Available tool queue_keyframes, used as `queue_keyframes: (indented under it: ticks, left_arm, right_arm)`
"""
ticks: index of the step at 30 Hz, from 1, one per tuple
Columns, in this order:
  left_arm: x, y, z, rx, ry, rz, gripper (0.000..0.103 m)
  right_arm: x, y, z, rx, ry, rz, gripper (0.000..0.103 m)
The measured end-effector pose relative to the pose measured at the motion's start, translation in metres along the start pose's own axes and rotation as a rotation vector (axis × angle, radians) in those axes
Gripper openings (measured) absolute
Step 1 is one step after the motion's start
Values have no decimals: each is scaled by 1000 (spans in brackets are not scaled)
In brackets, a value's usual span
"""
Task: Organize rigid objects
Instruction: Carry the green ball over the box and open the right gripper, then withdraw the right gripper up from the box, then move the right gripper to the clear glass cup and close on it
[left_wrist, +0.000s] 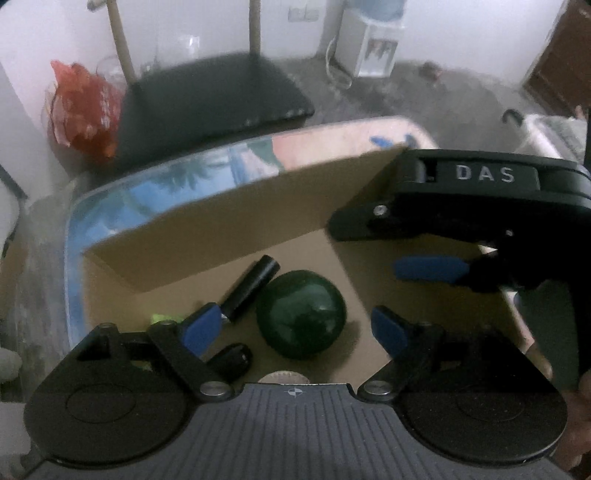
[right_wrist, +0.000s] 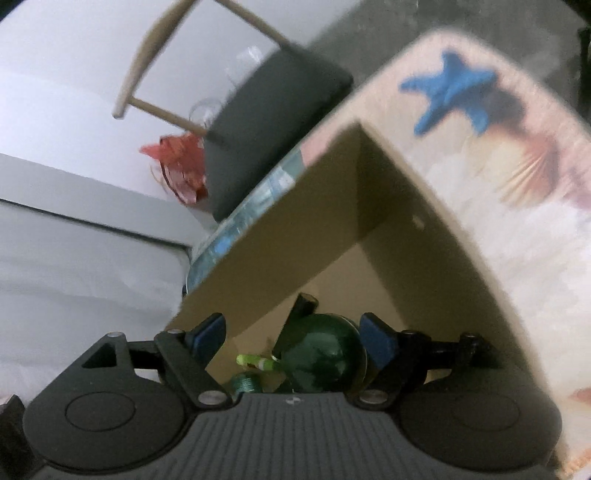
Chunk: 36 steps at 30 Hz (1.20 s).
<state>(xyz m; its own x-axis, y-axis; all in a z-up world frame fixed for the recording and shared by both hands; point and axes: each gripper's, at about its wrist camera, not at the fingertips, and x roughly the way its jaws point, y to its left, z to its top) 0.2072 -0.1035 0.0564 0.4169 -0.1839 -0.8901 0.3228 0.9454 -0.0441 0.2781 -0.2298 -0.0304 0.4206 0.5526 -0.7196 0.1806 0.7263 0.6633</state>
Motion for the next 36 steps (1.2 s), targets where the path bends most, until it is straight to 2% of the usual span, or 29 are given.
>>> queue_keyframes:
  ticks: [5,9,13,19,23,27,31,36]
  left_arm:
    - [-38,11,-20,21,-95,-46,89]
    - [-69,18,-53,32,-115,-103,89]
    - [-84,23,-92,68,-78,-144,89]
    - [-87,31,-141,107,-13,-148,89]
    - [-80,27,-169,187,-6,-130,89]
    - [-60,22,-197,255,-39,-57,88]
    - [-29,19,-216,270,-63,37,78]
    - [-2,18,-226,250,-95,95,72]
  right_arm:
    - [-61,19,-29,-51,-107,56,82]
    - [-98,27,-72,-112,-139,37,82]
    - [-115,25,-116,-114,-102,10,82]
    - [-100,31,-172,-207,-21,-69,82]
    - [-78,44,-202,-388,14,-114,82]
    - [-57,60,-219,-611,47,-118,82]
    - [-41,75,-229,-846,74,-95,84]
    - [-20,82,-226,-1042,116,-45,83]
